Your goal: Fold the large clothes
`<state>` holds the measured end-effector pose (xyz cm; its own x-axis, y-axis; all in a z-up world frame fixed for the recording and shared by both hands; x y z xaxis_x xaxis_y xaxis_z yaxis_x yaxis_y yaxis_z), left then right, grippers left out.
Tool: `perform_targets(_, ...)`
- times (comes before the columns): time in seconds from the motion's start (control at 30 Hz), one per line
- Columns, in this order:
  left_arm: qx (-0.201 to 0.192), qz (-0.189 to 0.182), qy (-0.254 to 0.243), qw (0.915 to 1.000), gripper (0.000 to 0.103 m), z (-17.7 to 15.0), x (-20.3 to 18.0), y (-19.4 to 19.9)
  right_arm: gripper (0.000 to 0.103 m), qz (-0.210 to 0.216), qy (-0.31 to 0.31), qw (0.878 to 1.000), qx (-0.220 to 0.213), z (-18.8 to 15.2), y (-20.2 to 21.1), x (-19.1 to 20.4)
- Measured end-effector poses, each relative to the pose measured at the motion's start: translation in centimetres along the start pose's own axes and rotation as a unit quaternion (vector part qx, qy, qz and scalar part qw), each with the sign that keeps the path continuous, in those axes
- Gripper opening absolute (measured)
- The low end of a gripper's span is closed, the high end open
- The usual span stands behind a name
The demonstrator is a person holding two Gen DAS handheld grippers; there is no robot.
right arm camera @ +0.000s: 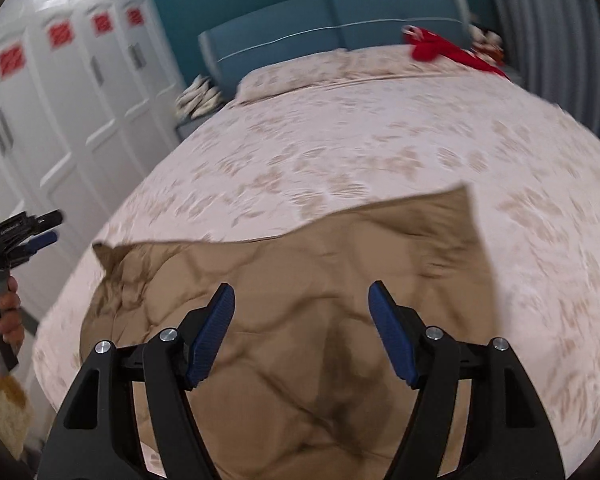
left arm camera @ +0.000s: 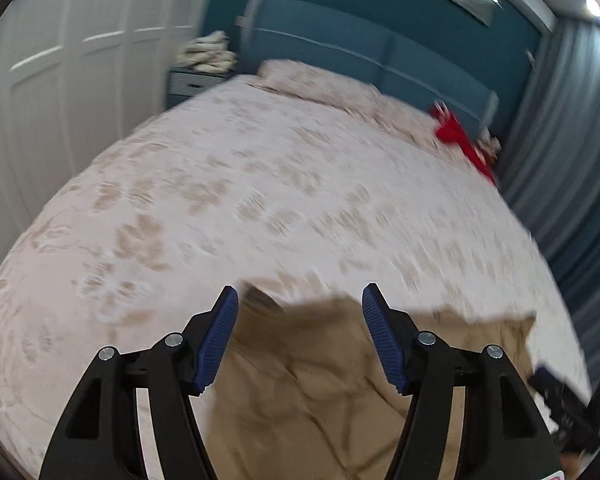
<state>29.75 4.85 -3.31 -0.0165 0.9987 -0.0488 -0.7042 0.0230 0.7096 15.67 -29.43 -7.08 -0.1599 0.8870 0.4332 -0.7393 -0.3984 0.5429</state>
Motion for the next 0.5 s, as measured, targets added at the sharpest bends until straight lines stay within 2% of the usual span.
perform_targets(0.13, 0.037, 0.008, -0.046, 0.9983, 0.062, -3.6, -4.7, -2.7, 0.066, 0.004, 0.022, 0.999, 0.027, -0.3, -3.1, 2.8)
perform_targets(0.23, 0.065, 0.023, -0.054, 0.9961, 0.062, -5.2, -5.9, -5.1, 0.066, -0.023, 0.056, 0.998, 0.034, -0.4, -4.1, 3.3)
perform_targets(0.37, 0.052, 0.049, -0.027, 0.9971, 0.062, -4.4, -3.2, -5.5, 0.066, -0.067, 0.049, 0.997, 0.006, 1.2, -2.5, 0.0)
perform_targets(0.47, 0.032, 0.064, 0.015, 0.9973, 0.064, -2.5, 1.1, -5.3, 0.066, -0.107, -0.001, 0.994, -0.018, 2.9, -0.5, -5.4)
perform_targets(0.5, 0.033, 0.066, 0.034, 0.9967, 0.069, -2.0, 2.8, -5.8, 0.067, -0.115, -0.030, 0.992, -0.029, 3.4, 0.2, -7.7)
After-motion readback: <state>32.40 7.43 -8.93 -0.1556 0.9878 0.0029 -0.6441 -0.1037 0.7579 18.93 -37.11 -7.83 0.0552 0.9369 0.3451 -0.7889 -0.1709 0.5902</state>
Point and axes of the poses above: each gripper's, at about its wrist camera, not at the fingertips, and y roughly against the way its jaws point, x to its left, z to its top, the point moved 3 cm from there along -y, roughly the way its jaws point, and after that the axes turned 15 degrees about z, right-handed, at the moved point
